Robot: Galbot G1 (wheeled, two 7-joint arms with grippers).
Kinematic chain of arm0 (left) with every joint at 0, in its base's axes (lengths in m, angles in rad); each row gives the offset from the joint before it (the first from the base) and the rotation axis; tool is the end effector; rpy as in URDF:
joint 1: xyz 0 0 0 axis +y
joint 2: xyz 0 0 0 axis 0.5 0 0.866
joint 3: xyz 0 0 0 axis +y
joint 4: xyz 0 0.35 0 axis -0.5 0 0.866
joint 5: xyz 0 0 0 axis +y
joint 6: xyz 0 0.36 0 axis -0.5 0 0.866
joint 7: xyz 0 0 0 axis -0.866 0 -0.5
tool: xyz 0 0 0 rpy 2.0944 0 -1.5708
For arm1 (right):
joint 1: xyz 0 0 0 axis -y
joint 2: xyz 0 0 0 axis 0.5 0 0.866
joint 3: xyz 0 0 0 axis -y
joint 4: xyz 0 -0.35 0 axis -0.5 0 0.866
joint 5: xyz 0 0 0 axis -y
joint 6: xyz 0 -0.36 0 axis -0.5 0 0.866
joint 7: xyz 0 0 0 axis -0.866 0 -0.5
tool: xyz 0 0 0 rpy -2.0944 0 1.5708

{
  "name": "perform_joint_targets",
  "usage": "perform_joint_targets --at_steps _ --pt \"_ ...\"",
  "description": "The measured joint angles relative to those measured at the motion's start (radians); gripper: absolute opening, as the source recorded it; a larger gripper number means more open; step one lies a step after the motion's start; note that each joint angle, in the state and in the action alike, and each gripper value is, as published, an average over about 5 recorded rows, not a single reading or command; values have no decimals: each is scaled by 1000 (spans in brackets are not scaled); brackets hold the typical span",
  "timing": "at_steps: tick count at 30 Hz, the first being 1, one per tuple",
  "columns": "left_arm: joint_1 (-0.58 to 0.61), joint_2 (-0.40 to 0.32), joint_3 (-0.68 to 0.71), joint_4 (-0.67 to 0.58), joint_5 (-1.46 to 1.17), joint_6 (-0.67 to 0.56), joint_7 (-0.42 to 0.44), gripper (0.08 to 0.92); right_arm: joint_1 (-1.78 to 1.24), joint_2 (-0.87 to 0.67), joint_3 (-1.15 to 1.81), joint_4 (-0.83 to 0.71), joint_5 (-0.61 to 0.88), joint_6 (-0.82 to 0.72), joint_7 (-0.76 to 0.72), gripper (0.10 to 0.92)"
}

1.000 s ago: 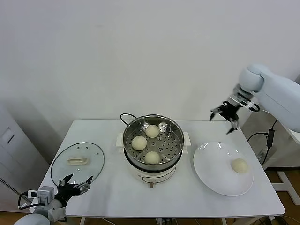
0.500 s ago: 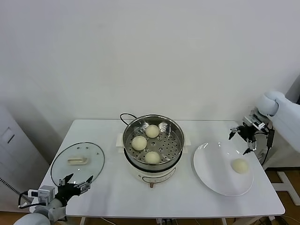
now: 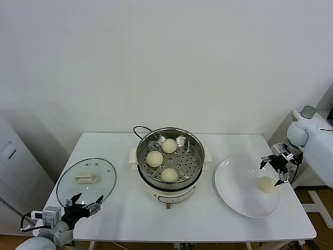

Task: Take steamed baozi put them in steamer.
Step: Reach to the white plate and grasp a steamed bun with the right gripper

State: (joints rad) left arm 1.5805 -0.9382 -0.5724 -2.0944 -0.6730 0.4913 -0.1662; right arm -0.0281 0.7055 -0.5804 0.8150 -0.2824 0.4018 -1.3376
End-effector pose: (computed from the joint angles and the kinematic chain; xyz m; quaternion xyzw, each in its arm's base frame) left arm 0.2030 0.1128 -0.2686 -0.0588 -0.9576 -0.0073 0.2820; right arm 0.5431 -0.3027 -0.1958 0.5817 -0.4475 0.5514 0.3966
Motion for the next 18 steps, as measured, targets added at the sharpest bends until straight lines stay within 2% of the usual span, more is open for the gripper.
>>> perform_joint_targets --at_steps 9,15,18 --pt "2 -2 1 -2 1 2 -2 823 -75 28 89 -30 -78 -2 27 815" --pt "4 -4 2 -4 2 4 -2 823 -112 38 146 -45 -124 -7 44 681" --pt "3 -5 4 -7 2 5 -3 823 -126 39 171 -52 -135 -10 49 586"
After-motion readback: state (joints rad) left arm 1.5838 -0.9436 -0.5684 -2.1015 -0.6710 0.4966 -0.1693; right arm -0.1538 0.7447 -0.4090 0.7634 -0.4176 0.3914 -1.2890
